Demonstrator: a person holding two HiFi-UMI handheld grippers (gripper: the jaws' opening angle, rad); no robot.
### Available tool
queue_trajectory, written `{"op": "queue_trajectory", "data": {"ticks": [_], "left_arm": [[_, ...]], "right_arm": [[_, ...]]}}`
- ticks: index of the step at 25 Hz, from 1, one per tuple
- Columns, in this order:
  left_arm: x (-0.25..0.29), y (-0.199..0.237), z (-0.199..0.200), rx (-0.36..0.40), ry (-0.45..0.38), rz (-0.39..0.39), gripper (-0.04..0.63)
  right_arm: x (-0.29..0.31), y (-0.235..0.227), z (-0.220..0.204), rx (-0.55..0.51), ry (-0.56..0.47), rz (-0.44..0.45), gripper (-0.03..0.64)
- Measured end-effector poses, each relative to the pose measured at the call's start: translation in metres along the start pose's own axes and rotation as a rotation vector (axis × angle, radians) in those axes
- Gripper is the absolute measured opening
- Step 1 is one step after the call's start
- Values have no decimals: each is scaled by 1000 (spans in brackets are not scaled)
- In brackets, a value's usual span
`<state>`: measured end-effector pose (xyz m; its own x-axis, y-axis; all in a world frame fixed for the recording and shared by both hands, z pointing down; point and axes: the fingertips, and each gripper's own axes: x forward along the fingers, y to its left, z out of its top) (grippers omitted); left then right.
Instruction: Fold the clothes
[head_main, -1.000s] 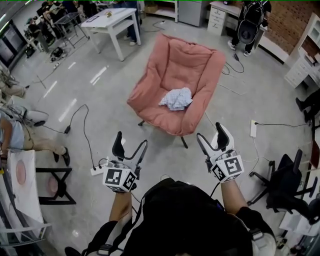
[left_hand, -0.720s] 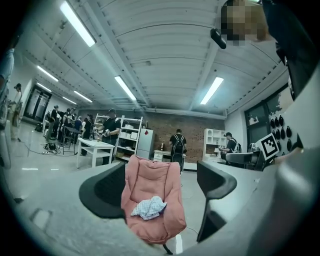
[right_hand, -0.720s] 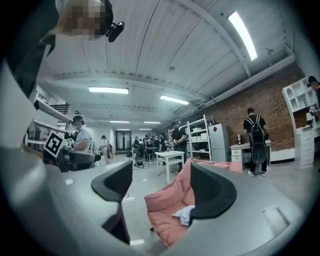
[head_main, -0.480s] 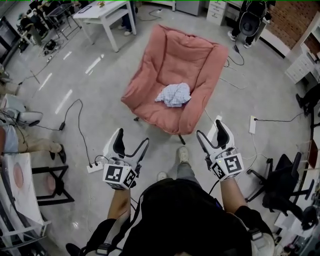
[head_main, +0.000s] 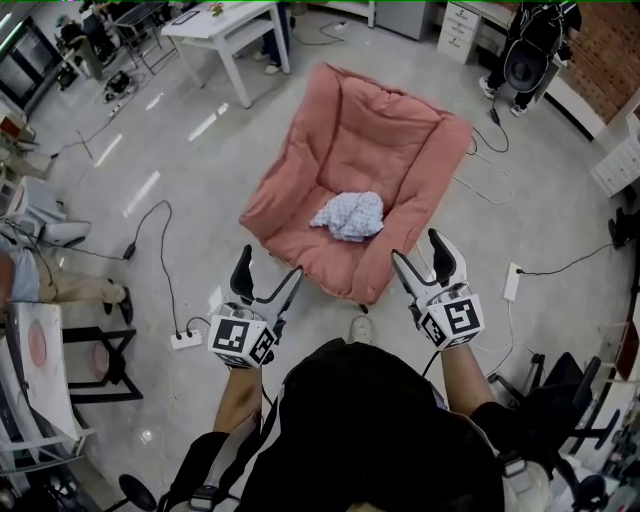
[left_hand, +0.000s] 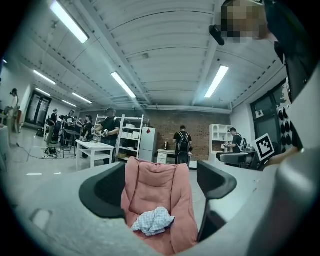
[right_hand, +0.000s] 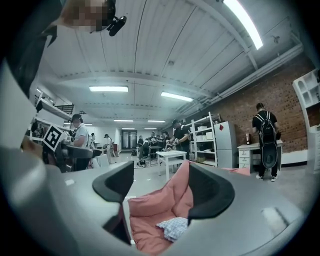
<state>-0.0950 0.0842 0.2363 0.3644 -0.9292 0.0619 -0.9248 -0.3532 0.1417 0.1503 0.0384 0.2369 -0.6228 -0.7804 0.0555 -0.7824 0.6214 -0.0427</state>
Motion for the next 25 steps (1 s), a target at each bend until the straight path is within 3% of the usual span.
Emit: {"op": "queue_trajectory", "data": {"ticks": [11, 25], "left_arm": [[71, -3, -31, -29, 63, 50, 445], [123, 58, -112, -55, 224, 41, 443]], "right_arm": [[48, -51, -23, 7, 56, 115, 333], [121, -66, -104, -36, 239, 116, 325]]}}
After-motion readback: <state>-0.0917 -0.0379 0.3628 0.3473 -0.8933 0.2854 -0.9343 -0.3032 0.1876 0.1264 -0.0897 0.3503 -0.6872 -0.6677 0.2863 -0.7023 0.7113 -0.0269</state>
